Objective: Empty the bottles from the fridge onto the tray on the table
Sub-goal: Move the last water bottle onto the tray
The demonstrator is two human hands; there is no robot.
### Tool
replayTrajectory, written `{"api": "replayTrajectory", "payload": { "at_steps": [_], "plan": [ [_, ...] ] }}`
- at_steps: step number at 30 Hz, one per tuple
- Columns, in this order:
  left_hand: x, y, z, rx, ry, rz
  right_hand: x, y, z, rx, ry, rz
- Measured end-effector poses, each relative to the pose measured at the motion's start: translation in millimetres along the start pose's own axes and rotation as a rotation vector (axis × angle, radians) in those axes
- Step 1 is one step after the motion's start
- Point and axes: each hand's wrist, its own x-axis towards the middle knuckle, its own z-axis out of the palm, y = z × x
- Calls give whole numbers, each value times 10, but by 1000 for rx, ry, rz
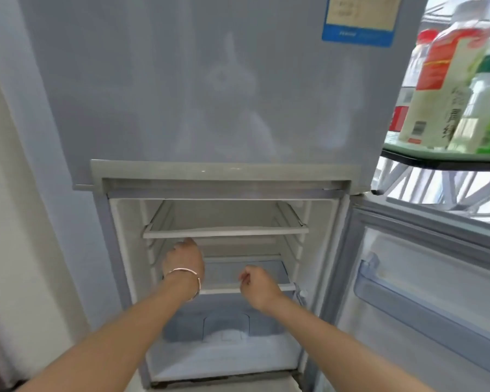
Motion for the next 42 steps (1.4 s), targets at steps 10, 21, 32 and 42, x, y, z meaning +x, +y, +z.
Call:
{"api": "replayTrajectory", "payload": {
  "at_steps": [10,21,32,42],
  "plan": [
    [-1212,833,-1674,110,207,250,-1197,-313,-883,-147,-313,-168],
    [-2241,2564,-3250,-289,652,571,-2393,-95,-2762,436,100,-273],
    [-2083,4190,-3222,-813,379,917,-1889,690,-4461,334,968,-188],
    [-1557,5540,-2632,-1108,-242,988,-986,1336,-5715,192,1178,11]
  ]
}}
